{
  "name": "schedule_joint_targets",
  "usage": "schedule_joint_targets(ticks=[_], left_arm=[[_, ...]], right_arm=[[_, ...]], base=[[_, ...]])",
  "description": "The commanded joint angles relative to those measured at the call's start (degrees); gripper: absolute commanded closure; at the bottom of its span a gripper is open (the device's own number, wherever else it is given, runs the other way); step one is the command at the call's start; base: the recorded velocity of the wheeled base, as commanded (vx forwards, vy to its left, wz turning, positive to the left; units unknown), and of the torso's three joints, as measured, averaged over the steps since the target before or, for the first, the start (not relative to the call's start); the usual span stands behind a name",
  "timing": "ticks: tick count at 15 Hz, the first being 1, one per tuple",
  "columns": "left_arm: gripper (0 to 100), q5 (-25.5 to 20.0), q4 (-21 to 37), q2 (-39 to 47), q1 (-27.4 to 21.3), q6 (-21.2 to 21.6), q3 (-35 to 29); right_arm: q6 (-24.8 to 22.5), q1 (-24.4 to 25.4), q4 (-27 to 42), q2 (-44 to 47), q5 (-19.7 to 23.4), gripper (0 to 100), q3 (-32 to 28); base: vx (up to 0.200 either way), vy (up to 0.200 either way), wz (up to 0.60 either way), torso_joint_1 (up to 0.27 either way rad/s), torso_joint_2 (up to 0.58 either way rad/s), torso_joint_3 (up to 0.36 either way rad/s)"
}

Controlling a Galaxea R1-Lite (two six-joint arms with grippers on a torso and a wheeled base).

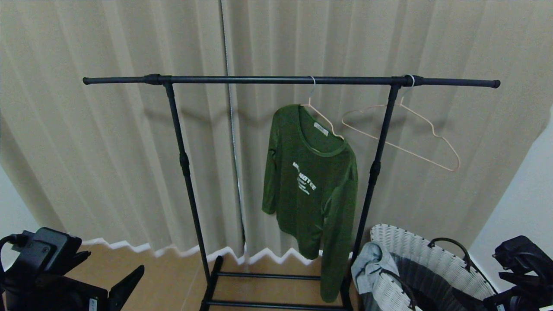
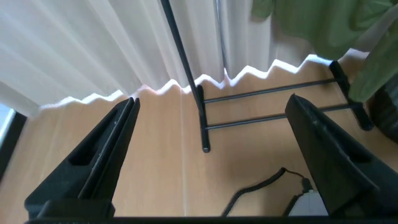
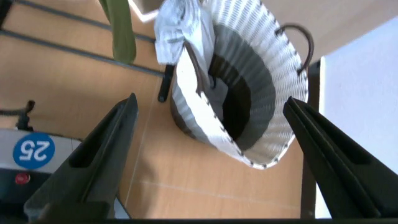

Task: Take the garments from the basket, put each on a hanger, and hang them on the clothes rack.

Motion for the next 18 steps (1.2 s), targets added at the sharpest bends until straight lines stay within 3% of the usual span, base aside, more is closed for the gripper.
schedule_joint_targets(ticks=[1, 18], left_arm=[[0, -0.1, -0.1, -0.9, 0.0, 0.7, 0.0], [0, -0.1, -0.2, -1.1, 0.0, 1.9, 0.3]], right_arm=[[0.0, -0.2, -0.1, 1.3, 0.0, 0, 0.0], [-0.4, -1.1, -1.6, -1.2, -0.6, 0, 2.4]], base=[[0.0, 0.0, 0.0, 0.0, 0.0, 0.0], [0.0, 0.0, 0.0, -0.168, 0.44, 0.269]])
